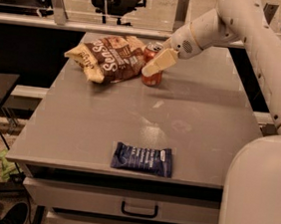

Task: Move coke can near brown chip bag

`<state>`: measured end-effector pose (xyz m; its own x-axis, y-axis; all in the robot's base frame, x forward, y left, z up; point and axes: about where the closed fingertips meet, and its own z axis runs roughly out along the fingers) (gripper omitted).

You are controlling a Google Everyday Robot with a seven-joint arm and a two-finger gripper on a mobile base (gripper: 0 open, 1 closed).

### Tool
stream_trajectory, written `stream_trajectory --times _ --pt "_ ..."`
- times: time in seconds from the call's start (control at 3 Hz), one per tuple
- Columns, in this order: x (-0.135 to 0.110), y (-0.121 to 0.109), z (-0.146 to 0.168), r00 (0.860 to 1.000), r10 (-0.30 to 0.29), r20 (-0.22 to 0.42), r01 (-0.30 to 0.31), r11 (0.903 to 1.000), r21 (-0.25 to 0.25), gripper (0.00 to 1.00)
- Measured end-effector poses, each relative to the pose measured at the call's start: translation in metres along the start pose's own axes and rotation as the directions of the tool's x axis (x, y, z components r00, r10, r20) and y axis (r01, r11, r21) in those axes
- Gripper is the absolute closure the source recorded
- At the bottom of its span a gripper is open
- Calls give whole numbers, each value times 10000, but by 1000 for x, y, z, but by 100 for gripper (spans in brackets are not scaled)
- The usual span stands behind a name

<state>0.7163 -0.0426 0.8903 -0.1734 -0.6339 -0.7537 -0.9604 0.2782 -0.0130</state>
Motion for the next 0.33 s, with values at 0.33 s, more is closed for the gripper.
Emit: stream_trajectory --times 0.33 --pt "0 0 0 10000 0 -1 0 10000 -6 0"
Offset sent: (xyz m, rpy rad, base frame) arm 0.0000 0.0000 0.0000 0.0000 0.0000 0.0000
